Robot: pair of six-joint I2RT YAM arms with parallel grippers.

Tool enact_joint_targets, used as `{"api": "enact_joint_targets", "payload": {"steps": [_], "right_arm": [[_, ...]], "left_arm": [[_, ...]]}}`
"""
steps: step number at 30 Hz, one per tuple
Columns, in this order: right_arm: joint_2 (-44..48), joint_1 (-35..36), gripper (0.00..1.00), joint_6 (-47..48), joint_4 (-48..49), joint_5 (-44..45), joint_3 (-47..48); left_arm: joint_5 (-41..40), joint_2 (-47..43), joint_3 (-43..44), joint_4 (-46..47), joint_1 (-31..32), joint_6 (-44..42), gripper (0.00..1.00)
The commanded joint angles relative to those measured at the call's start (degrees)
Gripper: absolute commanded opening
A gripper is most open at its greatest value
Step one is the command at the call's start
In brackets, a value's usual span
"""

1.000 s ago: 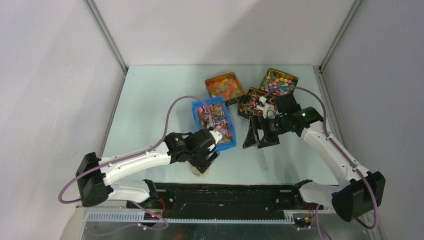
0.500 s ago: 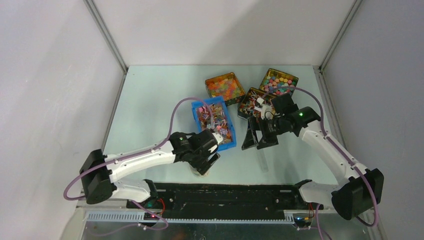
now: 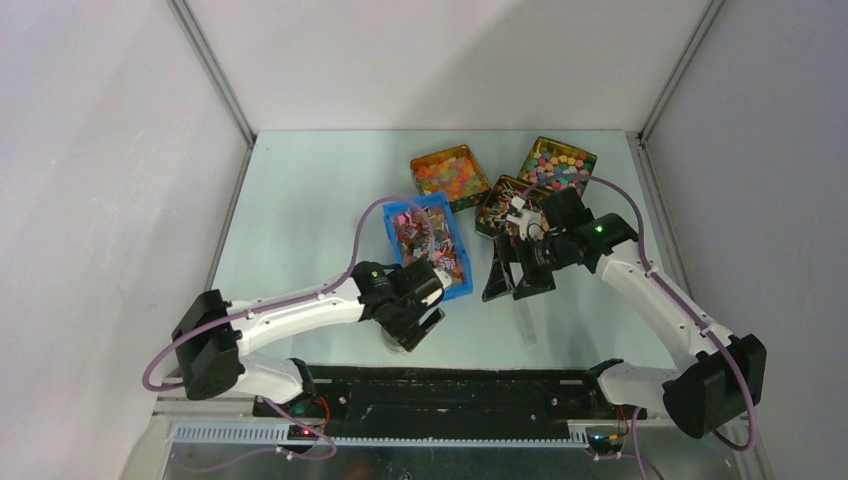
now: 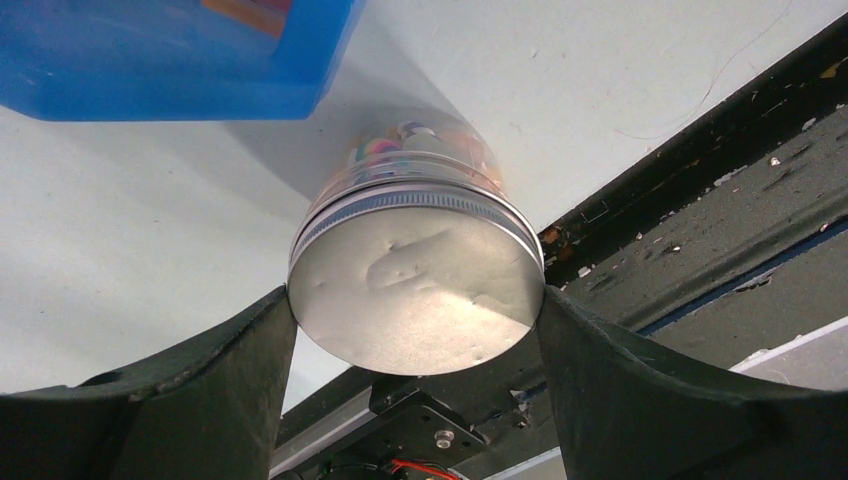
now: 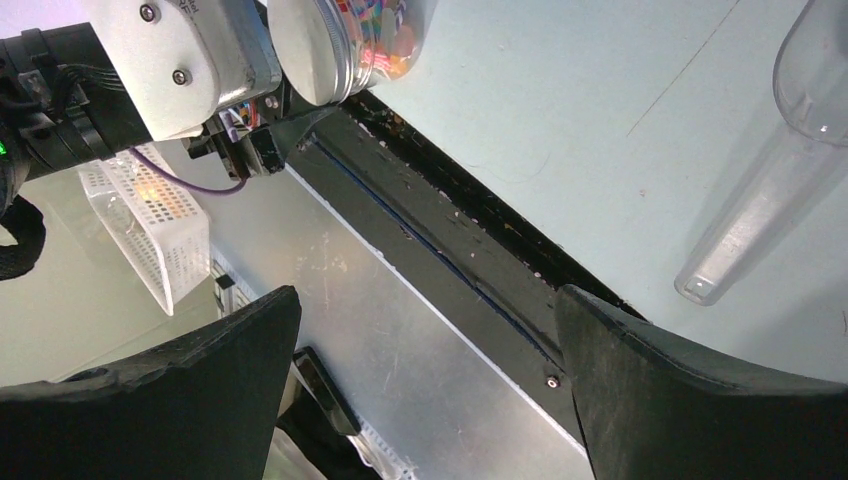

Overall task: Pack the candies
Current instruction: Close the bottle lid on the packing bottle.

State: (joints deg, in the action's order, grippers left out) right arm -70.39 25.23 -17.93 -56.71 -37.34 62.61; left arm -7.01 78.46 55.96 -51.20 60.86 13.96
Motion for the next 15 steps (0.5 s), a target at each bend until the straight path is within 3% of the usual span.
{"api": "enact_joint_targets", "payload": {"steps": [1,15], "right_arm": [[-0.42,0.57,1.0,0.97,0.83,0.68,0.14],[-1.31,1.62,1.0,0.72,1.25,0.74,0.14]], "left_arm": [[0.89,0.4,2.12,-0.93,0.22,-1.11,0.79],[1.02,0.32,0.1,0.24,0.22,-0.98,0.79]]}}
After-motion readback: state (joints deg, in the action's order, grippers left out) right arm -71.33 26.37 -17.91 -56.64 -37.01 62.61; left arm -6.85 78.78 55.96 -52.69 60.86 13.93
